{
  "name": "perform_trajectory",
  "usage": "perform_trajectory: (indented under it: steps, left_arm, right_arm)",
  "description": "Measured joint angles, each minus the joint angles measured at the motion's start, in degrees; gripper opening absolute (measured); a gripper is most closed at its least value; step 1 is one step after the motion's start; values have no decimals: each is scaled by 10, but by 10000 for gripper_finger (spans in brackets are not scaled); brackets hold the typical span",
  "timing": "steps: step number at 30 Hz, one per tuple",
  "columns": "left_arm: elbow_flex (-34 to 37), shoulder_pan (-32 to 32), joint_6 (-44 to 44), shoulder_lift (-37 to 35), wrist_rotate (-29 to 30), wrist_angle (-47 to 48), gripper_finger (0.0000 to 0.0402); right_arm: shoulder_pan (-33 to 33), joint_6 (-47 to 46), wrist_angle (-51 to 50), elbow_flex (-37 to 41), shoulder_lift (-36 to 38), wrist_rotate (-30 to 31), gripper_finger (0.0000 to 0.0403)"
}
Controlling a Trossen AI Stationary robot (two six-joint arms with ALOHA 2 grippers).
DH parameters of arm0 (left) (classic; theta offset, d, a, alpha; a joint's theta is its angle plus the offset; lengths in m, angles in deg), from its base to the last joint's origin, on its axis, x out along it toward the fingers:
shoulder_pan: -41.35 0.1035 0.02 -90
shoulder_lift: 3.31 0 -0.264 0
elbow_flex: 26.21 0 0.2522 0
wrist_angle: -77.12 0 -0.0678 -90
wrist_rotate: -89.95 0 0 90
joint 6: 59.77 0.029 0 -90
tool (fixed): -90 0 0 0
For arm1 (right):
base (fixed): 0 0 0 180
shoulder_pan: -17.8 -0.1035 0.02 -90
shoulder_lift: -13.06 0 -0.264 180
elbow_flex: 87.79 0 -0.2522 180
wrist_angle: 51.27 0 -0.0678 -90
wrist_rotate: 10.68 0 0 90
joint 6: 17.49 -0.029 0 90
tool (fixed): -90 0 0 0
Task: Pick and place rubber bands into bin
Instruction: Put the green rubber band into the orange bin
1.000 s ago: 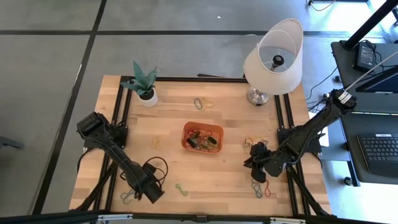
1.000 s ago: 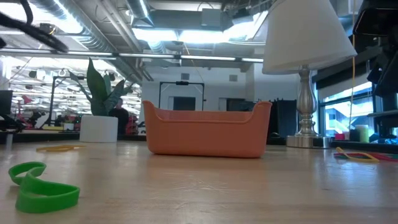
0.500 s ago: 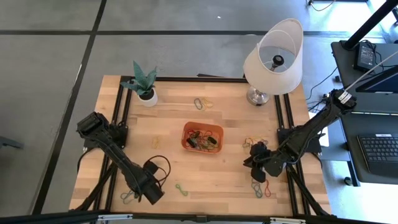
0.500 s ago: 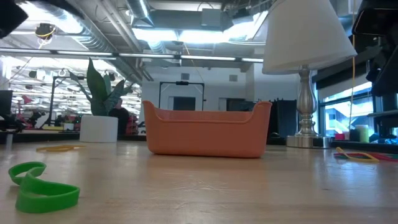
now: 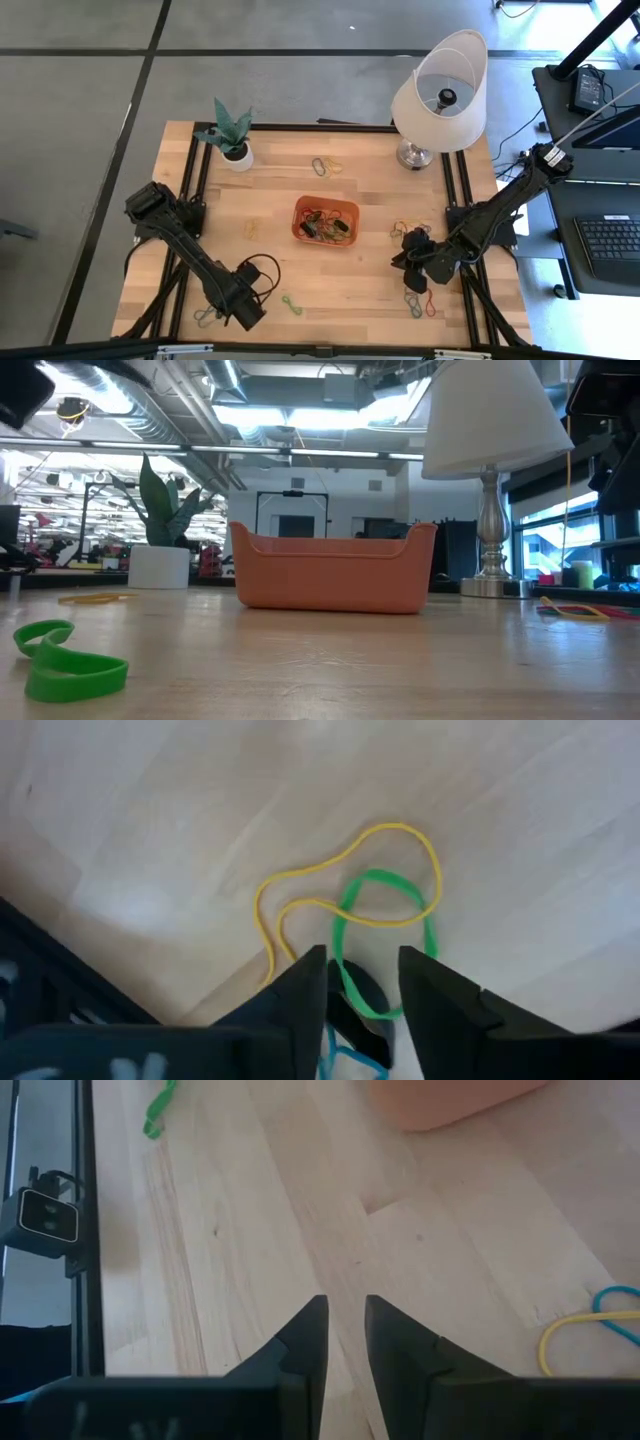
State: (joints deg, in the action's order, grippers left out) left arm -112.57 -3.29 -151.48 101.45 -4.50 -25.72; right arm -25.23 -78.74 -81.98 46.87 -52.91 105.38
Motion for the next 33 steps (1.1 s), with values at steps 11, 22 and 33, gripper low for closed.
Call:
perform_trajectory:
  steps: [11, 22, 33]
  left_arm:
    - [0, 0, 95, 68, -75, -19, 127]
    - [-2, 1, 121, 97, -79, -18, 70]
    - [-37, 16, 130, 75, -131, 98, 3]
  right_arm:
    - [0, -2, 1, 0, 0, 0, 74]
    - [0, -2, 5, 0, 0, 0, 74]
    - [0, 2, 5, 0, 0, 0, 74]
